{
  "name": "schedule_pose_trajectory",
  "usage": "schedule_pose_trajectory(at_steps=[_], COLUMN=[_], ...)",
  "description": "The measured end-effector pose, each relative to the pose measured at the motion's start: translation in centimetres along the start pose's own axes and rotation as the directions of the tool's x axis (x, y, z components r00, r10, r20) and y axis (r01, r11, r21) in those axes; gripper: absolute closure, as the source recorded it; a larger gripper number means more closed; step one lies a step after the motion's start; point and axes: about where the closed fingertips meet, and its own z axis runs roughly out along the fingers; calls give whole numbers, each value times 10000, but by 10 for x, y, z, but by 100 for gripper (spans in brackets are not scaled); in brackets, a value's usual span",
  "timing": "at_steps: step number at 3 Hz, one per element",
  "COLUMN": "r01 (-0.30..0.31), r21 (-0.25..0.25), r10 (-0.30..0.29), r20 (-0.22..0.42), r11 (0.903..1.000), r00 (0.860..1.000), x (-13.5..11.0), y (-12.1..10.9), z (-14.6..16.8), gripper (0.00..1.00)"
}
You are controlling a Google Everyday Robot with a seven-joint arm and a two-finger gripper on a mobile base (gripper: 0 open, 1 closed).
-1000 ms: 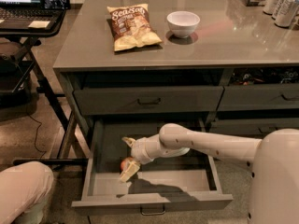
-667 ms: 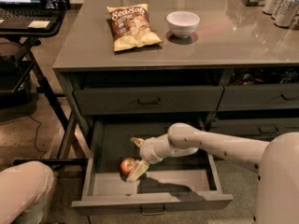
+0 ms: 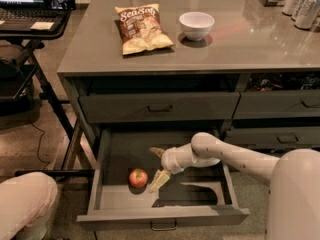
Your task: Pick apple from middle drawer and place on counter
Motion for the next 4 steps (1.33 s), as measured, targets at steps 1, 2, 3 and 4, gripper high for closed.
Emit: schedule_pose_trajectory(at_steps=[1,2,3,4], r01=[-107,-191,-191,-122], r21=[-419,-567,-674,-801], r10=[122,216,223,162], r20=[348,426,469,497], r11=[9991,9982,9975,9967], r00=[9993,9989,9986,9986], x=[23,41,56,58], y=[-10,-13,-13,-11], z=[25,44,60,67], gripper=[0,0,19,42])
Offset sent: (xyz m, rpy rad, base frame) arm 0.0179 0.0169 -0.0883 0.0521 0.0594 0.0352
